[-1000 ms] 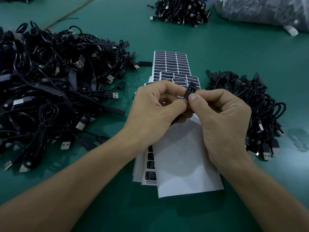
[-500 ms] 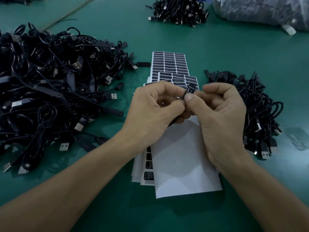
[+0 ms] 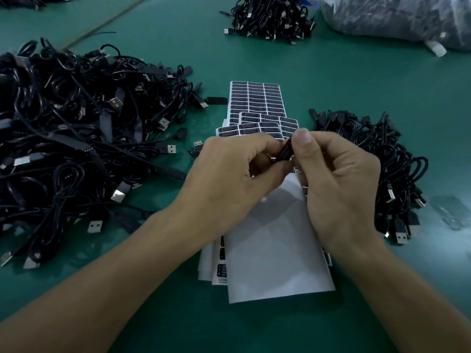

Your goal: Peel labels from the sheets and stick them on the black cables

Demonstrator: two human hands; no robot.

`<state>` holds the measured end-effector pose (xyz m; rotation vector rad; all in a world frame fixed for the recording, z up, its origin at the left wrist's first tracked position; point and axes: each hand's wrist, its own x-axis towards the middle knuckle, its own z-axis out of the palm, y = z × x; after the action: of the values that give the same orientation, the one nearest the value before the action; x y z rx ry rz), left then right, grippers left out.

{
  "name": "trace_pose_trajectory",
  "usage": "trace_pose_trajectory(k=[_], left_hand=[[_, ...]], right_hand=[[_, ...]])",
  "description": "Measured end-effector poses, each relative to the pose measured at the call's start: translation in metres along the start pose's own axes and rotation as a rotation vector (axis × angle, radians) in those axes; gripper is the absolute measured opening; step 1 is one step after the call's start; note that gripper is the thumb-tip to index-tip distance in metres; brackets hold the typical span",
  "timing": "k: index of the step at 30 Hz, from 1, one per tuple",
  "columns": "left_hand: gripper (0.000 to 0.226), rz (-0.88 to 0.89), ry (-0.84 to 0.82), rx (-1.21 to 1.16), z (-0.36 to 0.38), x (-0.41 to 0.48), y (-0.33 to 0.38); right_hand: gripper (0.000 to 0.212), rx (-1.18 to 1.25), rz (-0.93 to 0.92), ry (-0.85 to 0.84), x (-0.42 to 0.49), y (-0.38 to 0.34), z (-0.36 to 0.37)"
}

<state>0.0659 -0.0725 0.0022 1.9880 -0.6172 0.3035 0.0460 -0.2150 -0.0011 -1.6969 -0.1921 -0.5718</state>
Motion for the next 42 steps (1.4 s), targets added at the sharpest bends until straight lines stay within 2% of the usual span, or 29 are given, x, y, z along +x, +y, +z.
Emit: trace_pose_trajectory(k=[3, 7, 10, 12, 13, 16, 22, 26, 31, 34, 38, 40, 42], left_hand=[[0.014, 0.055, 0.027, 0.162, -0.004, 0.002, -0.002], [0.010, 0.106, 0.209, 0.177, -0.010, 0.006, -0.001], [0.006, 0.116, 0.293, 0.012, -0.017, 0.008, 0.003], [0.008, 0.089, 0.312, -0.194, -0.020, 0.010, 0.006], [0.008, 0.084, 0.316, -0.291, -0.021, 0.010, 0.009], [0.006, 0.084, 0.329, -0.448, -0.027, 0.012, 0.012], [0.014, -0.117, 0.461, -0.678, -0.033, 0.018, 0.003], [0.027, -0.309, 0.483, -0.711, -0.034, 0.020, -0.008], [0.039, -0.451, 0.432, -0.493, -0.032, 0.021, -0.020], [0.031, -0.344, 0.400, -0.171, -0.032, 0.020, -0.027], [0.026, -0.163, 0.276, 0.322, -0.031, 0.015, -0.032], [0.019, -0.151, 0.236, 0.571, -0.034, 0.014, -0.032], [0.011, -0.151, 0.249, 0.721, -0.042, 0.015, -0.033]], right_hand=[[0.022, -0.023, -0.028, 0.004, 0.000, -0.002, 0.000], [0.017, -0.061, 0.054, -0.101, -0.003, -0.003, 0.003], [0.025, -0.315, -0.015, -0.269, -0.007, 0.000, 0.004], [0.033, -0.441, -0.050, -0.319, -0.010, 0.003, 0.005], [0.029, -0.460, -0.061, -0.322, -0.010, 0.003, 0.006], [0.011, -0.414, -0.100, -0.292, -0.007, 0.004, 0.006], [0.010, -0.072, 0.003, -0.212, -0.005, -0.002, 0.005], [0.013, -0.144, -0.080, -0.133, -0.004, -0.005, 0.002], [0.007, -0.420, -0.266, 0.087, 0.006, -0.009, -0.015], [0.005, -0.590, -0.327, 0.248, 0.015, -0.007, -0.029], [0.016, -0.704, -0.288, 0.335, 0.025, -0.002, -0.045], [0.021, -0.751, -0.209, 0.307, 0.028, -0.001, -0.051], [0.028, -0.811, -0.093, 0.273, 0.028, -0.001, -0.057]])
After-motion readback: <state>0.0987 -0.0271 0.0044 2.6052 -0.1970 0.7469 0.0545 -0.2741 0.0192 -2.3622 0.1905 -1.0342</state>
